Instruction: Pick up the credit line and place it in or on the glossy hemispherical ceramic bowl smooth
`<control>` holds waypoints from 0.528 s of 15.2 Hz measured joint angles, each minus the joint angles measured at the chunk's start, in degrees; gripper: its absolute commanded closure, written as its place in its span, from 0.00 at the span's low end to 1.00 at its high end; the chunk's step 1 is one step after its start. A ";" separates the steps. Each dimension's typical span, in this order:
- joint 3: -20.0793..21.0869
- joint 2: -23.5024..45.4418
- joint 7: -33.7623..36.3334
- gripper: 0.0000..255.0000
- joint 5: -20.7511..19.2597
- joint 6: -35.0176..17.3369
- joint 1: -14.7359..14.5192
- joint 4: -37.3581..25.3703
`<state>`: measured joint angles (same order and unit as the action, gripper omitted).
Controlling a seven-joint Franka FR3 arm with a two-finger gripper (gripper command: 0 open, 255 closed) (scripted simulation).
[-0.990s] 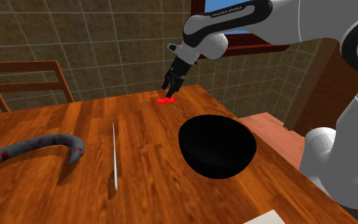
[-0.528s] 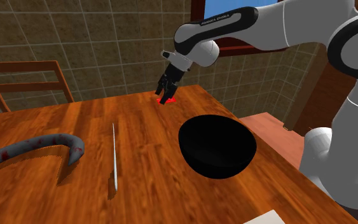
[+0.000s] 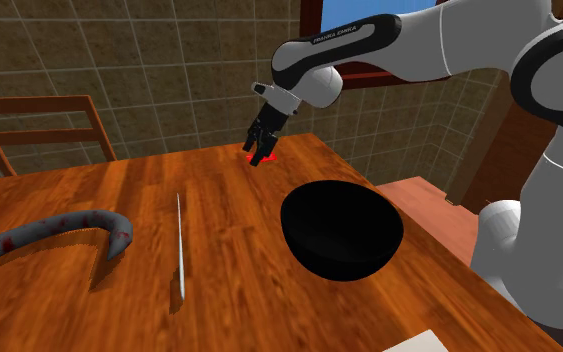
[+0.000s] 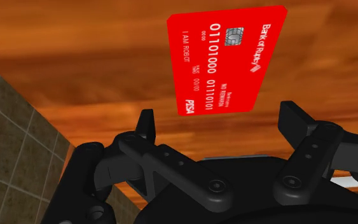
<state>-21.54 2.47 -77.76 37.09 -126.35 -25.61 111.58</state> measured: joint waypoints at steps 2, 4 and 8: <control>-0.05 -0.33 0.01 1.00 0.05 -0.13 0.03 -0.22; -0.06 -0.28 0.05 1.00 0.04 -0.06 0.04 -0.29; -0.06 -0.28 0.21 1.00 -0.06 -0.06 0.02 -0.31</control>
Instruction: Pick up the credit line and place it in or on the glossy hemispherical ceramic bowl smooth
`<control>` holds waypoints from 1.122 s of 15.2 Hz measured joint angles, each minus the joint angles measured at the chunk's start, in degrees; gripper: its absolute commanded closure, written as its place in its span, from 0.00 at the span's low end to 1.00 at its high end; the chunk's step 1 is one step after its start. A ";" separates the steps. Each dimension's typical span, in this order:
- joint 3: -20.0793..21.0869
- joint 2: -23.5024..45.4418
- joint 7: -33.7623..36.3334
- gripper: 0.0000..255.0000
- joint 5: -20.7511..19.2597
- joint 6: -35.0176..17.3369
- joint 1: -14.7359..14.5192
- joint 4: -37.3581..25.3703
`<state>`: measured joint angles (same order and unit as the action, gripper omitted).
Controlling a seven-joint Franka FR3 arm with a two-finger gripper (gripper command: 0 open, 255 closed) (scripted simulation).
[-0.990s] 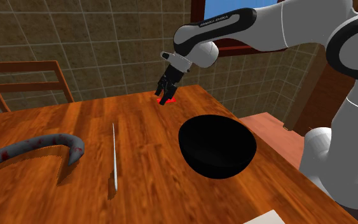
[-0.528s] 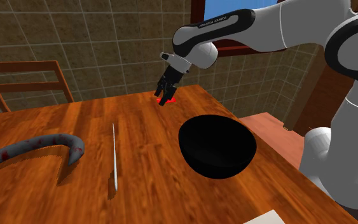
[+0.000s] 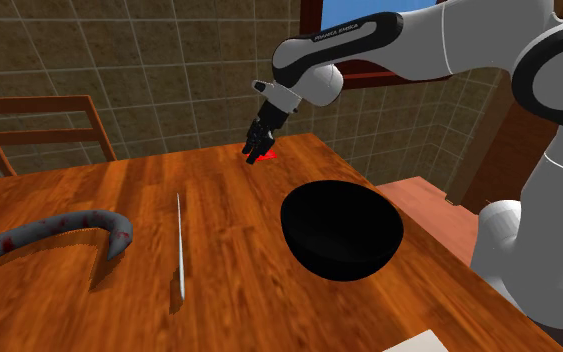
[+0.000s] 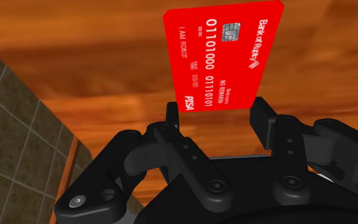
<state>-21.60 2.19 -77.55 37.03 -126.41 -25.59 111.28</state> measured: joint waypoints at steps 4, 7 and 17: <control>0.00 -0.02 0.45 1.00 -0.40 0.72 -0.02 -0.41; -0.06 -0.56 1.71 1.00 -1.37 2.22 -0.01 -1.63; -0.33 -1.55 5.91 1.00 -4.05 8.10 0.20 -7.57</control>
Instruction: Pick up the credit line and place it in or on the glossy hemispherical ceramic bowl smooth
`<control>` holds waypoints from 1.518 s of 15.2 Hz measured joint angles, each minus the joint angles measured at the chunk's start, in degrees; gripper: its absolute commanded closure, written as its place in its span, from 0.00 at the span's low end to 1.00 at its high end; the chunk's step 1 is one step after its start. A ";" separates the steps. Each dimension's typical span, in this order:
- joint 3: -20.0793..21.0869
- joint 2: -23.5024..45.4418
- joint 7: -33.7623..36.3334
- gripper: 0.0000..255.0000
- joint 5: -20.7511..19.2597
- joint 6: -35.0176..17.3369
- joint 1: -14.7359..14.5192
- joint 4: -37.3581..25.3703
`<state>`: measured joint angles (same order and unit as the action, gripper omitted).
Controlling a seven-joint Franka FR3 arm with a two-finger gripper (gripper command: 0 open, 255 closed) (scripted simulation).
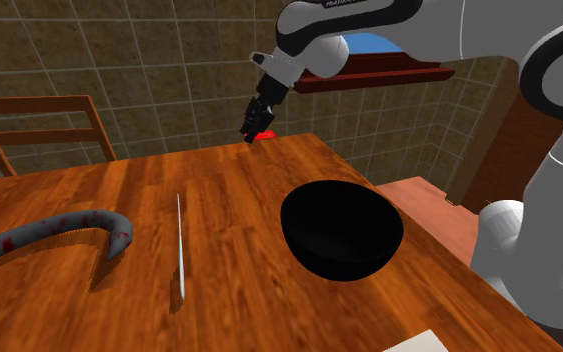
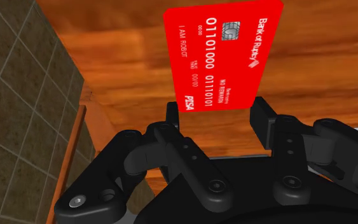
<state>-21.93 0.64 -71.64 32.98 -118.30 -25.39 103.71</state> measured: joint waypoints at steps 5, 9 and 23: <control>-0.10 -0.16 2.10 1.00 -1.05 3.28 0.10 -3.63; -0.27 -0.16 3.48 1.00 -1.65 5.98 0.27 -6.59; 2.13 -8.31 10.71 1.00 -6.62 8.76 -1.54 -4.67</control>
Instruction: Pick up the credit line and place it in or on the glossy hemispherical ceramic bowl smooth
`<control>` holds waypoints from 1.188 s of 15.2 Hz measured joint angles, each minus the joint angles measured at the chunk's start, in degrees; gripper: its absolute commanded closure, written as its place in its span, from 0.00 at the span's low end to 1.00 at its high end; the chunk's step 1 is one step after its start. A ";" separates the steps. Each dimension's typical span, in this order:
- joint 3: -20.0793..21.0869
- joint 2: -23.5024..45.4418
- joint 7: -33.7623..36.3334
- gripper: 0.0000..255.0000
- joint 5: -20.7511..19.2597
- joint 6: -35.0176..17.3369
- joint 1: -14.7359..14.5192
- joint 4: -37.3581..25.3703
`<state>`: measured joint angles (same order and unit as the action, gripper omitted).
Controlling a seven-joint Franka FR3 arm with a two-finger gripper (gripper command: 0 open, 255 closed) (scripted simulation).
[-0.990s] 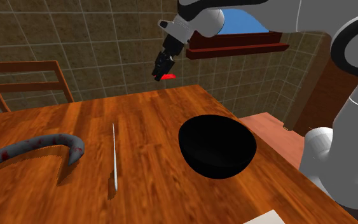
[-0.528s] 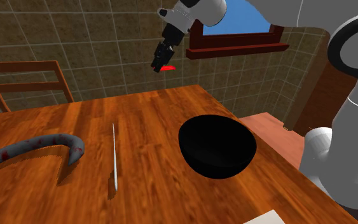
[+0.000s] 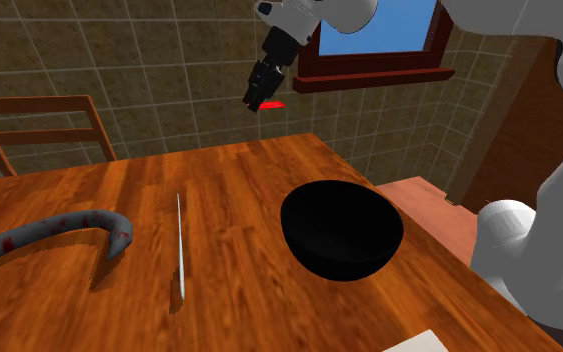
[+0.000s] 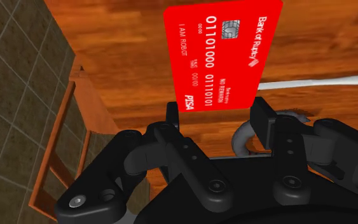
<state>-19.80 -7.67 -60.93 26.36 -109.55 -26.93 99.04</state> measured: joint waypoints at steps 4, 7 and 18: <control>3.34 -7.76 4.01 1.00 -2.96 -3.06 -0.94 8.53; 6.40 -13.84 7.67 1.00 -4.82 -4.47 -1.16 14.40; 18.08 -32.06 20.84 1.00 -6.47 -5.58 -1.68 29.27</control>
<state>-1.72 -39.73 -40.09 19.89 -115.13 -28.61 128.31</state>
